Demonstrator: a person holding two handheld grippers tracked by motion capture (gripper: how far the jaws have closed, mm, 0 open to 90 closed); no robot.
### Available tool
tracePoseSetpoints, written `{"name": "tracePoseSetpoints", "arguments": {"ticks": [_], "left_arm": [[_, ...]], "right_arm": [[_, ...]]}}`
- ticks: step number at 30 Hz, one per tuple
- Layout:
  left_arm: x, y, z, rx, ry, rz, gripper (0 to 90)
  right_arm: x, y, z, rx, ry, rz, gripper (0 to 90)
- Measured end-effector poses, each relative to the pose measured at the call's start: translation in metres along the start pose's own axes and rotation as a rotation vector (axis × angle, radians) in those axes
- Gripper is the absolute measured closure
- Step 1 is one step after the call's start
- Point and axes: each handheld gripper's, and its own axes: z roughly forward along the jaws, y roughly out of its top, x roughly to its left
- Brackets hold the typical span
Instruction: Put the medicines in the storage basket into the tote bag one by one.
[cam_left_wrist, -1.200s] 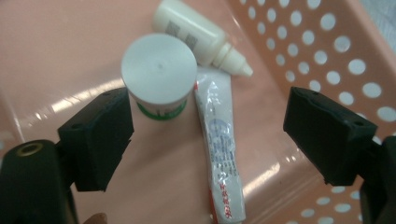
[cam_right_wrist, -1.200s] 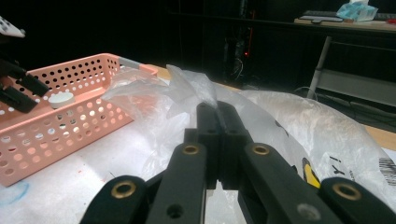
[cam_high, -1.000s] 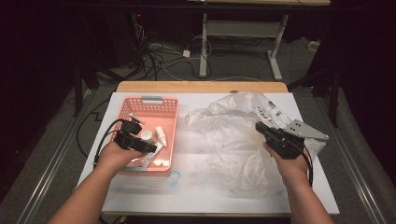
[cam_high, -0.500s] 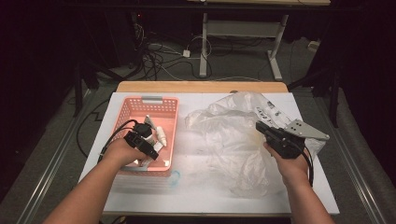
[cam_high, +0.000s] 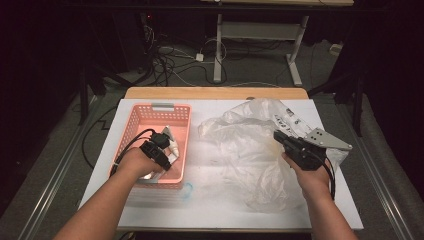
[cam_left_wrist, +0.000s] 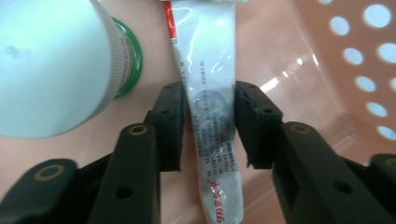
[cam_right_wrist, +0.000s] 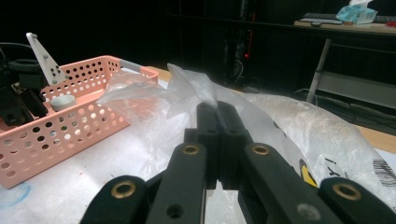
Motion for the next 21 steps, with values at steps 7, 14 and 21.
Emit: {"name": "tracePoseSetpoints", "arguments": {"ticks": [7,14,21], "left_arm": [[0.001,-0.001,-0.001,-0.005,0.003,-0.005,66.9],[-0.001,-0.003,-0.003,-0.022,0.017,-0.003,67.4],[-0.003,-0.008,-0.011,-0.077,0.021,0.006,67.6]], "right_arm": [[0.000,0.000,0.000,0.000,0.000,0.000,90.0],[-0.001,0.001,-0.001,-0.005,-0.001,-0.003,90.0],[0.000,0.002,-0.003,-0.009,0.001,-0.006,90.0]]}}
